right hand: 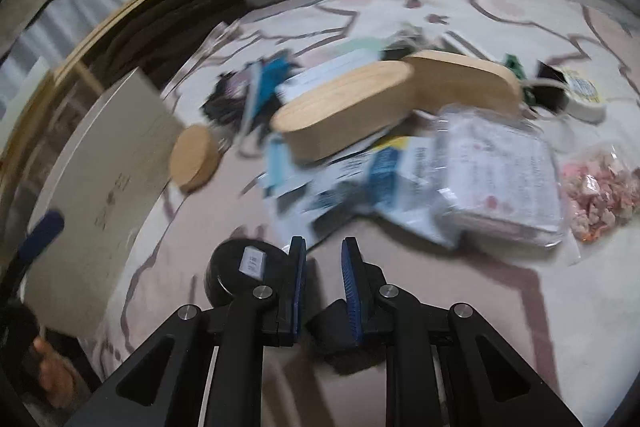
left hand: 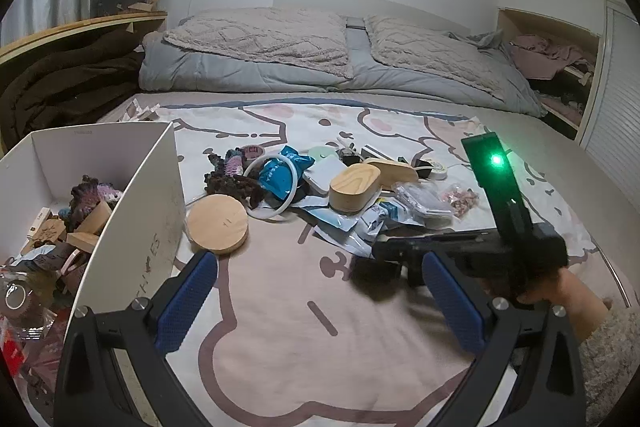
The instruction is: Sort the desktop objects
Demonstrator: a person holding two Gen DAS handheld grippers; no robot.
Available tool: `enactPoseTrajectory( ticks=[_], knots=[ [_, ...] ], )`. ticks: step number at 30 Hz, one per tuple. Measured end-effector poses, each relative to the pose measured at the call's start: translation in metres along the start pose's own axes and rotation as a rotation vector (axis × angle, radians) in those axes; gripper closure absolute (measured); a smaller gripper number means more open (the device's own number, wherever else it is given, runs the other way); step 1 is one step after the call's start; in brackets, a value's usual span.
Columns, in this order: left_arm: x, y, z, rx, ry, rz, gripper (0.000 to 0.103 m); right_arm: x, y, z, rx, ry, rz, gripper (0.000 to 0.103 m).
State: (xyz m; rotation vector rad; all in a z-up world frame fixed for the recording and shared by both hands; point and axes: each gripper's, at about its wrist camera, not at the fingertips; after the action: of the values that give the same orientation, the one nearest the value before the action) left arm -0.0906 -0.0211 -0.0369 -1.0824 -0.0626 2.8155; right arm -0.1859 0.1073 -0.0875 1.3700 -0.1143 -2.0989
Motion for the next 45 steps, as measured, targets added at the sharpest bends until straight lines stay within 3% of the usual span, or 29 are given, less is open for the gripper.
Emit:
enactPoseTrajectory(
  ticks=[4, 15, 23, 27, 32, 33, 36, 40, 45],
  knots=[
    [0.000, 0.001, 0.000, -0.007, 0.004, -0.001, 0.000, -0.005, 0.016, -0.009, -0.039, 0.033, 0.079, 0.083],
    [-0.001, 0.002, -0.001, -0.010, 0.000, 0.002, 0.000, -0.025, 0.053, -0.045, -0.156, 0.112, 0.087, 0.083],
    [-0.003, 0.005, 0.000, -0.016, -0.006, 0.003, 0.000, -0.063, 0.037, -0.044, -0.094, -0.021, 0.000, 0.082],
    [0.000, 0.001, -0.001, -0.004, 0.002, 0.003, 0.000, -0.071, 0.017, -0.054, -0.038, -0.065, -0.062, 0.082],
    [0.001, -0.002, -0.002, 0.002, 0.002, 0.006, 0.000, -0.074, 0.018, -0.069, -0.047, -0.120, -0.079, 0.081],
    [0.001, -0.002, -0.002, 0.000, 0.002, 0.005, 0.000, -0.073, 0.021, -0.070, -0.054, -0.123, -0.085, 0.078],
    [0.001, -0.001, -0.002, -0.010, 0.001, 0.005, 0.000, -0.069, 0.028, -0.076, -0.066, -0.130, -0.109, 0.050],
    [0.000, 0.000, -0.001, -0.020, -0.001, 0.003, 0.000, -0.068, 0.035, -0.080, -0.068, -0.148, -0.124, 0.050],
    [0.000, 0.000, -0.001, -0.011, 0.000, 0.004, 0.000, -0.046, 0.038, -0.079, -0.034, -0.089, -0.160, 0.050]
  ],
)
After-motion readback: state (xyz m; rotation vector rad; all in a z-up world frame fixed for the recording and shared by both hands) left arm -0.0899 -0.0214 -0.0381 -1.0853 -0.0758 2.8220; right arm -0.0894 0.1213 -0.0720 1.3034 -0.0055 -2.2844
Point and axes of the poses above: each gripper's, at about its wrist camera, not at the fingertips, and x roughly the way its jaws point, y to its left, z to its top, and after that the axes turned 6 degrees about y, right-handed
